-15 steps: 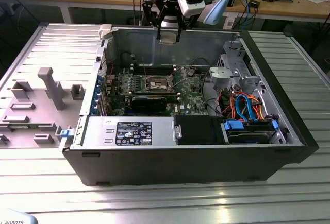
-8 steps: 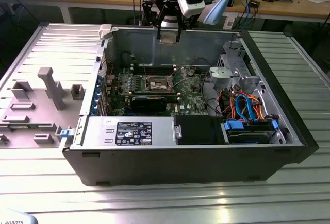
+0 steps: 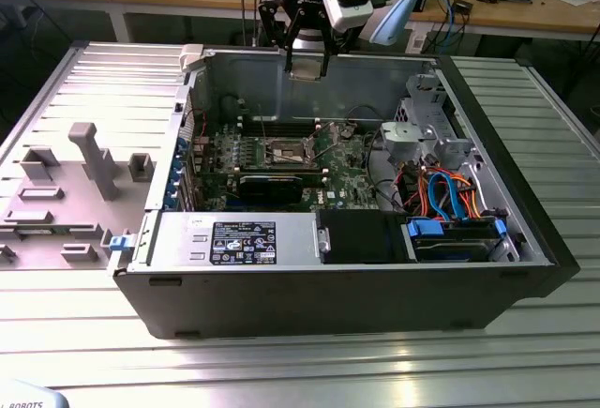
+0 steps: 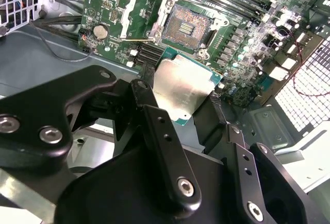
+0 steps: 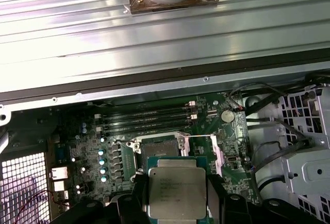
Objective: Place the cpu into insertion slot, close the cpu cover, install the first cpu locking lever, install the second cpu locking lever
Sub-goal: 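Place the cpu into insertion slot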
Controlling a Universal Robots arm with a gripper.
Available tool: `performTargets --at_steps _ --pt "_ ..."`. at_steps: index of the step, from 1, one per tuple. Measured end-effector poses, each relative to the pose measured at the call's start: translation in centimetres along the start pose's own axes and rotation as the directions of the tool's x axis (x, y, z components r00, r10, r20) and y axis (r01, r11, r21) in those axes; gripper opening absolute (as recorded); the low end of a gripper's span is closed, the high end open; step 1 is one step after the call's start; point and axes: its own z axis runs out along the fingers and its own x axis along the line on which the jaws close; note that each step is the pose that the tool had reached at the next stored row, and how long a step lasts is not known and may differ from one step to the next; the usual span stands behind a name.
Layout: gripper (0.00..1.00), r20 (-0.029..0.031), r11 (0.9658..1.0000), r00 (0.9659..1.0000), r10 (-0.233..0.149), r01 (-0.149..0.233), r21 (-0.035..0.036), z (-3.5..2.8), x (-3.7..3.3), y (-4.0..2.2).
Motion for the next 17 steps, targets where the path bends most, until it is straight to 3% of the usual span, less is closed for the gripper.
performTargets --at_steps 5,8,10,12,14,17 --pt "0.55 0.0056 0.998 0.998 0.063 -0.063 -0.0013 0.02 0.0 0.0" --pt "0.55 0.0102 0.9934 0.9933 0.115 -0.115 -0.0028 0.04 0.0 0.0" --pt "0.55 0.0148 0.9858 0.9857 0.168 -0.168 -0.0045 0.06 0.0 -0.01" --pt "0.55 0.0173 0.9804 0.9802 0.197 -0.197 -0.0055 0.06 0.0 -0.01" --pt "0.55 0.0209 0.9711 0.9708 0.239 -0.239 -0.007 0.08 0.0 -0.01" --pt "0.55 0.024 0.9613 0.961 0.275 -0.275 -0.0087 0.1 0.0 -0.01"
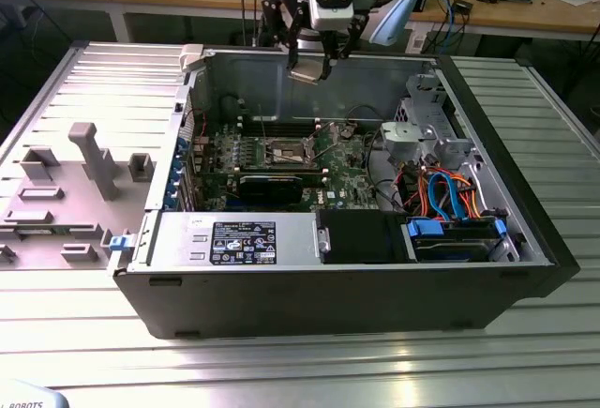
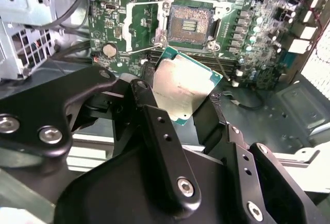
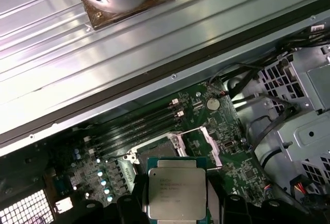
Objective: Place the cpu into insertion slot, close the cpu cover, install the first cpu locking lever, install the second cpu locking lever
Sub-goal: 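Place the cpu into insertion slot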
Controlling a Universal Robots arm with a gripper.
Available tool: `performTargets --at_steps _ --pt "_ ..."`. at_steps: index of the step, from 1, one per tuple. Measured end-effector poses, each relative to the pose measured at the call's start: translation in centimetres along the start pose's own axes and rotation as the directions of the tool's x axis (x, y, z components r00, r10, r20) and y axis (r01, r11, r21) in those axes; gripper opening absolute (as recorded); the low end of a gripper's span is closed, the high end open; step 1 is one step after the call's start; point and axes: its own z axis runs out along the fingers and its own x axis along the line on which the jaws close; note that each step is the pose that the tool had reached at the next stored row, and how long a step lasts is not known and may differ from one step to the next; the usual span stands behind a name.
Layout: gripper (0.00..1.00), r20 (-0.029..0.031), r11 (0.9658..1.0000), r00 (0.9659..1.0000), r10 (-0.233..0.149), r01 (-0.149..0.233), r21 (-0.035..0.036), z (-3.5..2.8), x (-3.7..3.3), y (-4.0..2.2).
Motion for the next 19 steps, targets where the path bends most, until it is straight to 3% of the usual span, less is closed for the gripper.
performTargets --at_steps 13,17,19 --pt "0.55 0.0016 0.9998 0.9998 0.017 -0.017 -0.0004 0.01 0.0 0.0" --pt "0.55 0.0054 0.9982 0.9982 0.06 -0.06 -0.0014 0.01 0.0 0.0" --pt "0.55 0.0087 0.9952 0.9952 0.098 -0.098 -0.0024 0.02 0.0 0.0"
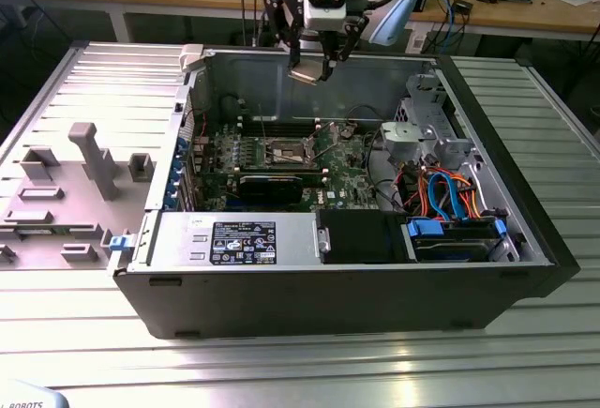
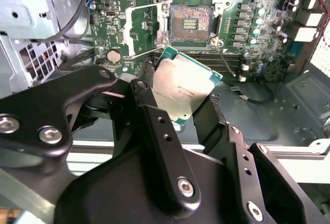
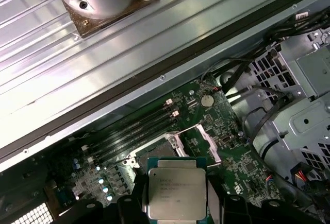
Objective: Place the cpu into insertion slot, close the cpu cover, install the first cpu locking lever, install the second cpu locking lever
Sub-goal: 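Place the cpu into insertion slot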
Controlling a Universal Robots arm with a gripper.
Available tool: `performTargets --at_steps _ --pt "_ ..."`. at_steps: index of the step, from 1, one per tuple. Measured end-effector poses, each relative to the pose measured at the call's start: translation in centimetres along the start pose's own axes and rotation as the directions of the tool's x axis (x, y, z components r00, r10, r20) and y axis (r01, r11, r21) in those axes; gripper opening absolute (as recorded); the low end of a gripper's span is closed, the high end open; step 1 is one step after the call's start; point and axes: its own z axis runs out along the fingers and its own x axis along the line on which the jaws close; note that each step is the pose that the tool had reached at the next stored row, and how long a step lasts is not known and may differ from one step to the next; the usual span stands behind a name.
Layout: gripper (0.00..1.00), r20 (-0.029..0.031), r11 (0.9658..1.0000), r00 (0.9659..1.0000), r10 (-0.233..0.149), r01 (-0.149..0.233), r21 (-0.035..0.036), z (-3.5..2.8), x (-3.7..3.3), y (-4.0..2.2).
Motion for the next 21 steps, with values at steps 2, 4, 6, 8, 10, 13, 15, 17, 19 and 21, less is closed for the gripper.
performTargets --at_steps 2,4,6,8,10,13,15,17,19,21 --pt "0.55 0.0024 0.9997 0.9997 0.026 -0.026 -0.0004 0.0 0.0 0.0" --pt "0.55 0.0038 0.9991 0.9991 0.042 -0.042 -0.0008 0.0 0.0 0.0" --pt "0.55 0.0044 0.9988 0.9988 0.049 -0.049 -0.0009 0.0 0.0 0.0" --pt "0.55 0.0044 0.9988 0.9988 0.049 -0.049 -0.0009 0.0 0.0 0.0" --pt "0.55 0.0044 0.9988 0.9988 0.049 -0.049 -0.001 0.0 0.0 0.0" --pt "0.55 0.0044 0.9988 0.9988 0.049 -0.049 -0.0009 0.0 0.0 0.0" --pt "0.55 0.0044 0.9988 0.9988 0.049 -0.049 -0.001 0.0 0.0 0.0" --pt "0.55 0.0045 0.9988 0.9988 0.049 -0.049 -0.0009 0.0 0.0 0.0" --pt "0.55 0.0044 0.9988 0.9988 0.049 -0.049 -0.001 0.0 0.0 0.0" --pt "0.55 0.0047 0.9987 0.9987 0.052 -0.052 -0.001 0.0 0.0 0.0"
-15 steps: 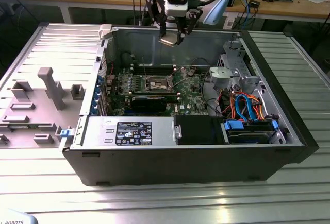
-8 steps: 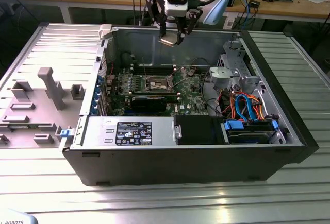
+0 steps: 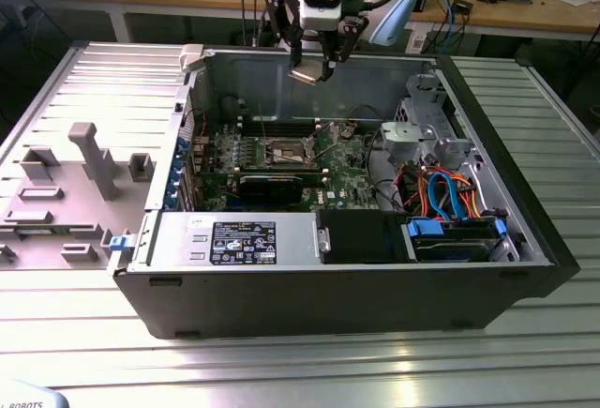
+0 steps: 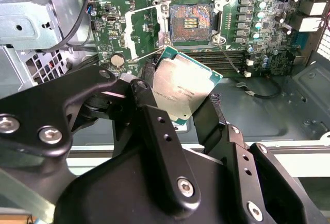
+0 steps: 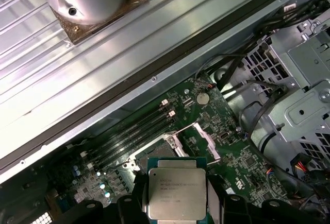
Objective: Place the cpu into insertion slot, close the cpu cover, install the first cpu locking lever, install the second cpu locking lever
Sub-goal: 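Place the cpu into insertion slot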
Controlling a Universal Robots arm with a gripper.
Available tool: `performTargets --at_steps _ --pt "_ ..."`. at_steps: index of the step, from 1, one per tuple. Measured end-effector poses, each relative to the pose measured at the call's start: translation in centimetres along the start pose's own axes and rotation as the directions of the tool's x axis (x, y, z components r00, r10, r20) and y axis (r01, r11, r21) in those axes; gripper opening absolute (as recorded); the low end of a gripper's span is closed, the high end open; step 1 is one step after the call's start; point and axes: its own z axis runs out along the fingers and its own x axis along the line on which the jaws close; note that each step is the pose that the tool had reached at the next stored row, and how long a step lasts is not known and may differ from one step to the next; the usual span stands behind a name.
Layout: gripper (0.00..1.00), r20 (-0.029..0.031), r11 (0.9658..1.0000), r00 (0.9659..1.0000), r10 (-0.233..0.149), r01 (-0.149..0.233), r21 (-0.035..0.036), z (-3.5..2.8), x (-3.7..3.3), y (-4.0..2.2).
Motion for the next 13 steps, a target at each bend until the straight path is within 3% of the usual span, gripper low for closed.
performTargets --at_steps 13 --pt "0.55 0.0009 0.9999 0.9999 0.011 -0.011 -0.0002 0.0 0.0 0.0"
